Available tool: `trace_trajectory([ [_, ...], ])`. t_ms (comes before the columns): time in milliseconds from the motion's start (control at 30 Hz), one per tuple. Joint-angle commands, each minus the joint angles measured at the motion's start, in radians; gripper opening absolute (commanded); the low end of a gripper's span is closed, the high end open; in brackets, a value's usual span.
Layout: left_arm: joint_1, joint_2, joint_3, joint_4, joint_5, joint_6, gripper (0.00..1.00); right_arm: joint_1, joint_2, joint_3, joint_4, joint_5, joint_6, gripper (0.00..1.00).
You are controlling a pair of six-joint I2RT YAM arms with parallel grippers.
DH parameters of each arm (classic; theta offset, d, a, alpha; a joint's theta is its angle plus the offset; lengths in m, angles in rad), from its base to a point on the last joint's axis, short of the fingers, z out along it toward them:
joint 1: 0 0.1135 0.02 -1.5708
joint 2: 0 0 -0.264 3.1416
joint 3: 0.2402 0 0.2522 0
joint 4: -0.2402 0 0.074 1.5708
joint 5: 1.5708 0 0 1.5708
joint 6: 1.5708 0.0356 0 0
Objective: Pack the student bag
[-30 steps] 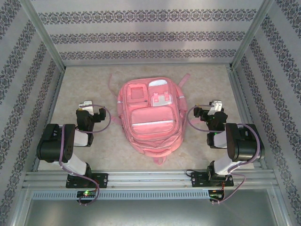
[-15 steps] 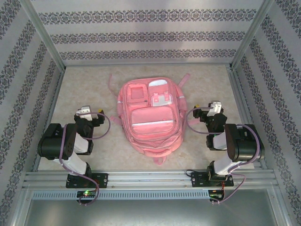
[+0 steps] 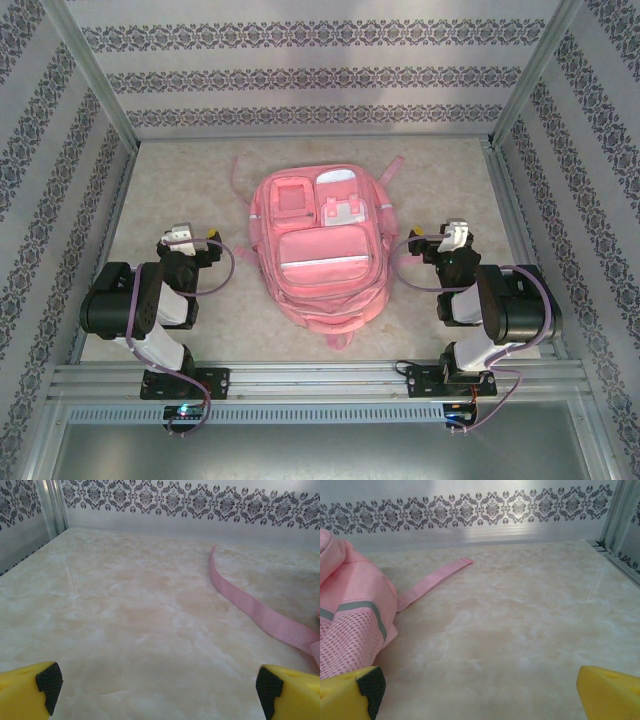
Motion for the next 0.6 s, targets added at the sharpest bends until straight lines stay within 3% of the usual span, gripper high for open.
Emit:
trace_trajectory([
  [0,0.009,0.005,-0.006,0.061,-0.007,-0.018,1.0,0.008,-0.009,-0.005,0.051,0.066,0.012,0.98],
  [200,0.009,0.01,-0.001,0.061,-0.01,-0.02,1.0,0.008,0.003,0.007,0.047,0.192,0.062,0.98],
  [567,0.009,0.012,0.002,0.06,-0.013,-0.021,1.0,0.008,0.0,0.001,0.051,0.195,0.064,0.98],
])
